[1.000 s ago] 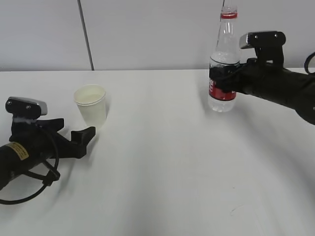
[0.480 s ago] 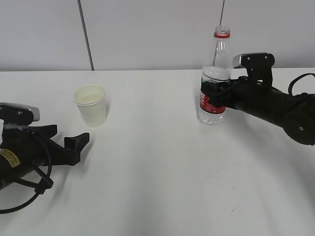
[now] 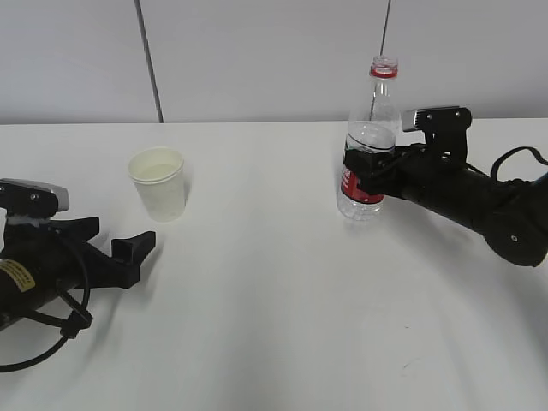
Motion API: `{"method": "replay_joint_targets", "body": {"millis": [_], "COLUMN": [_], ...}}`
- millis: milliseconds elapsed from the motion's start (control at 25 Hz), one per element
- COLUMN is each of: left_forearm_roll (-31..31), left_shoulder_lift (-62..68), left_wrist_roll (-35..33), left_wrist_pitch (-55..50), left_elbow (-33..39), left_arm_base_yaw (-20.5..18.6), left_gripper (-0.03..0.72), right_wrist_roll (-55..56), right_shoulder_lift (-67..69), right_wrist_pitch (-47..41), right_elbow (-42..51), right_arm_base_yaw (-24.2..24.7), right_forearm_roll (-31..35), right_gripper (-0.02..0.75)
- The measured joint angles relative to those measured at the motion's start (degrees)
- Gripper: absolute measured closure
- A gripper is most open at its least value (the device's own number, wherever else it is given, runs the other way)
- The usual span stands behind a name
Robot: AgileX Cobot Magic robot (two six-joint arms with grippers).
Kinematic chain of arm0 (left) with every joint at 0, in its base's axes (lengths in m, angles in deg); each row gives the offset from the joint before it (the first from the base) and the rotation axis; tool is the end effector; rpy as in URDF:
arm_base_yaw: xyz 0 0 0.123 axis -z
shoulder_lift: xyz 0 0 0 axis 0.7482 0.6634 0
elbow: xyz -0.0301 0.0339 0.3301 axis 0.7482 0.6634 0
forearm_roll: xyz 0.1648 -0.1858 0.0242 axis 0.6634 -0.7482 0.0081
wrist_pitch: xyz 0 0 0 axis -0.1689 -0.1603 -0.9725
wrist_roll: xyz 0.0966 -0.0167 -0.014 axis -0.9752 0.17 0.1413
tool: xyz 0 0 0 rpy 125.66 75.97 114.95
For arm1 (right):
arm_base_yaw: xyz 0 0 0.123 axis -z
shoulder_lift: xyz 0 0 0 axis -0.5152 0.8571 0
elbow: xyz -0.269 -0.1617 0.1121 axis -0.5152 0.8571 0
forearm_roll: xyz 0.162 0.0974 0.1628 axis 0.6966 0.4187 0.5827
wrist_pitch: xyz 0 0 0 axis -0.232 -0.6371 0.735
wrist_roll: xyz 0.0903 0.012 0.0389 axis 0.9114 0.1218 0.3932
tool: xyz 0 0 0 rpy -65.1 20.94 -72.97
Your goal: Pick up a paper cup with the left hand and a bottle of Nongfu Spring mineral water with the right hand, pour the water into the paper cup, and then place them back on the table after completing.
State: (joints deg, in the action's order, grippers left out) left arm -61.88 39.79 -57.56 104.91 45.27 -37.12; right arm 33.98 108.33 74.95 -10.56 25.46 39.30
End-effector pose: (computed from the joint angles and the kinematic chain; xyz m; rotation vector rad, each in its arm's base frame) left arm 0.3020 -0.0837 0.1276 0.2798 1.9065 -0.4023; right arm 0.4262 0.0747 0.1539 -0.2784 1.7970 0.4183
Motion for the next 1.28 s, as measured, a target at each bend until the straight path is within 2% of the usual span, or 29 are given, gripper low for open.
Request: {"method": "replay_joint_targets", "body": {"millis": [440, 640, 720, 1040, 1280], "left_forearm_roll": [0.0, 0.05, 0.05, 0.05, 0.05], "left_shoulder_lift": [0.0, 0.0, 0.0, 0.0, 0.0], "left_wrist_roll": [0.0, 0.0, 0.0, 0.0, 0.0], "left_wrist_pitch": [0.0, 0.0, 0.0, 0.0, 0.0], "left_elbow": [0.0, 0.0, 0.0, 0.0, 0.0], "left_arm_base_yaw": [0.0, 0.0, 0.0, 0.0, 0.0], "left_gripper": [0.098, 0.099, 0.099, 0.1, 0.101], "right_wrist_roll": [0.0, -0.02, -0.12, -0.81, -1.27], "right_shoulder_lift": [0.0, 0.0, 0.0, 0.0, 0.0], "right_wrist_pitch": [0.0, 0.0, 0.0, 0.44, 3.87], "right_elbow": [0.0, 0.0, -0.1, 1.11, 3.52], "right_arm_base_yaw": [0.0, 0.0, 0.0, 0.0, 0.0], "right_forearm_roll": [0.0, 0.0, 0.0, -0.1, 0.1], "right_gripper": [0.293, 0.167, 0.144, 0.14, 0.141]}}
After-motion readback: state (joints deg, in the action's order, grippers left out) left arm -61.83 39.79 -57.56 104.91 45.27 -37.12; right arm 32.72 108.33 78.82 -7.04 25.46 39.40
